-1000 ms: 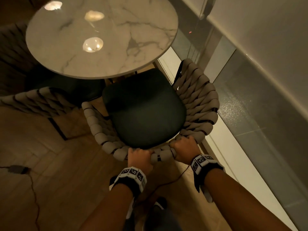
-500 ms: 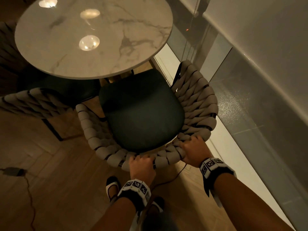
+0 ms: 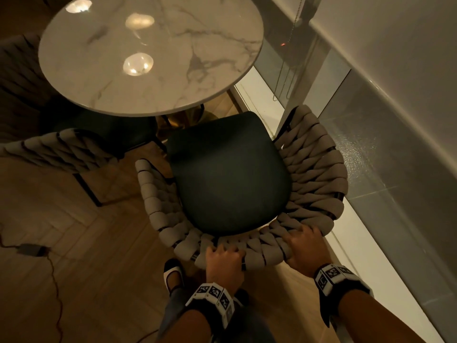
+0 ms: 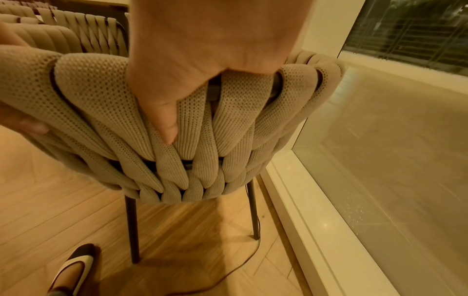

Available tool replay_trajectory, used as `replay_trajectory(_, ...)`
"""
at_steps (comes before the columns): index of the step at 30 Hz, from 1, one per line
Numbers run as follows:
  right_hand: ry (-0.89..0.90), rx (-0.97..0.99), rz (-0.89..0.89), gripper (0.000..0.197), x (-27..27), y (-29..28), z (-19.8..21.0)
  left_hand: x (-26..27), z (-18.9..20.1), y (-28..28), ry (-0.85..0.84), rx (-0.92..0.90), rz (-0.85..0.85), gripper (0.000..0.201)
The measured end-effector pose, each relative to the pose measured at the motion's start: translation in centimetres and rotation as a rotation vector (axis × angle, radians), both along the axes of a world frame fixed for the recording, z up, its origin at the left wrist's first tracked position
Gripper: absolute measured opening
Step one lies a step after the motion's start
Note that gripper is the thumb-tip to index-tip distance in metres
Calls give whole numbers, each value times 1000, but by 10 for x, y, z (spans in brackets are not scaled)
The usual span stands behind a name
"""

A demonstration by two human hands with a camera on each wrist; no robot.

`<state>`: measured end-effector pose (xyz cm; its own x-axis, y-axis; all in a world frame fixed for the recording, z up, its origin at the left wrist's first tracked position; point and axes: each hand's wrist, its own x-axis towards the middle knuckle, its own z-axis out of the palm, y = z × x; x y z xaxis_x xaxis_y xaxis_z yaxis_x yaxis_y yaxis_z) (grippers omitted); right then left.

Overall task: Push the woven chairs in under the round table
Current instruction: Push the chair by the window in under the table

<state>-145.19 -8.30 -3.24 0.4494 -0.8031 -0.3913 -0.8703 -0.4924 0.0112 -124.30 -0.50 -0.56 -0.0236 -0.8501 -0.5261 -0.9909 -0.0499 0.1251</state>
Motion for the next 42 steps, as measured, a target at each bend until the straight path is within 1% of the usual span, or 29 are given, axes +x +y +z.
replay_trajectory(2, 30, 22, 7, 48, 0, 6, 0, 5, -1, 4, 19, -4, -11, 32)
replay_trajectory(4, 56, 19, 47, 39, 3, 2, 6, 7, 1, 1, 5, -25, -9, 27)
replay_trajectory(6, 63, 5, 52, 34, 7, -1, 13, 6, 5, -1, -20, 5, 25, 21)
replay_trajectory(8, 47, -30, 39, 36, 7, -9, 12, 2, 6, -7, -38, 19, 61, 18)
replay_trajectory(11, 78, -55, 80, 43, 19, -30, 8, 5, 7, -20, -50, -2, 118, 13)
replay_trajectory(13, 93, -53, 96, 43, 26, -44, 9, 9, 8, -30, -55, -16, 134, 10)
replay_trajectory(17, 109, -29, 115, 38, 36, -70, 8, 15, -2, -48, -70, -21, 185, 7)
replay_trajectory(20, 89, -38, 118, 38, 40, -79, 0, 19, -6, -54, -76, -29, 195, 10)
replay_trajectory(22, 73, -42, 111, 41, 40, -79, -2, 20, -5, -53, -80, -38, 193, 15)
replay_trajectory(23, 52, -43, 123, 44, 39, -80, -3, 21, -4, -50, -82, -62, 198, 20)
replay_trajectory(26, 2, -40, 139, 53, 33, -78, -3, 15, -3, -42, -63, -146, 224, 44)
replay_trajectory(27, 3, -47, 133, 54, 31, -77, -2, 13, -2, -42, -54, -150, 232, 45)
replay_trajectory(28, -5, -55, 129, 54, 31, -78, -2, 12, -1, -42, -46, -148, 233, 41)
replay_trajectory(30, -14, -67, 114, 54, 29, -73, -1, 12, -3, -41, -38, -154, 210, 33)
replay_trajectory(33, -17, -76, 82, 53, 25, -55, -2, 15, -6, -32, -62, -159, 158, 30)
replay_trajectory(35, -7, -74, 59, 51, 23, -41, 1, 14, -5, -22, -72, -145, 121, 32)
replay_trajectory(38, -1, -45, 44, 51, 31, -36, 9, 17, -3, -20, -60, -140, 112, 34)
replay_trajectory(40, -12, 7, 114, 49, 39, -31, 13, 18, -3, -21, -38, -143, 117, 38)
replay_trajectory(42, -46, 62, 166, 47, 48, -22, 15, 20, -3, -17, -2, -164, 109, 49)
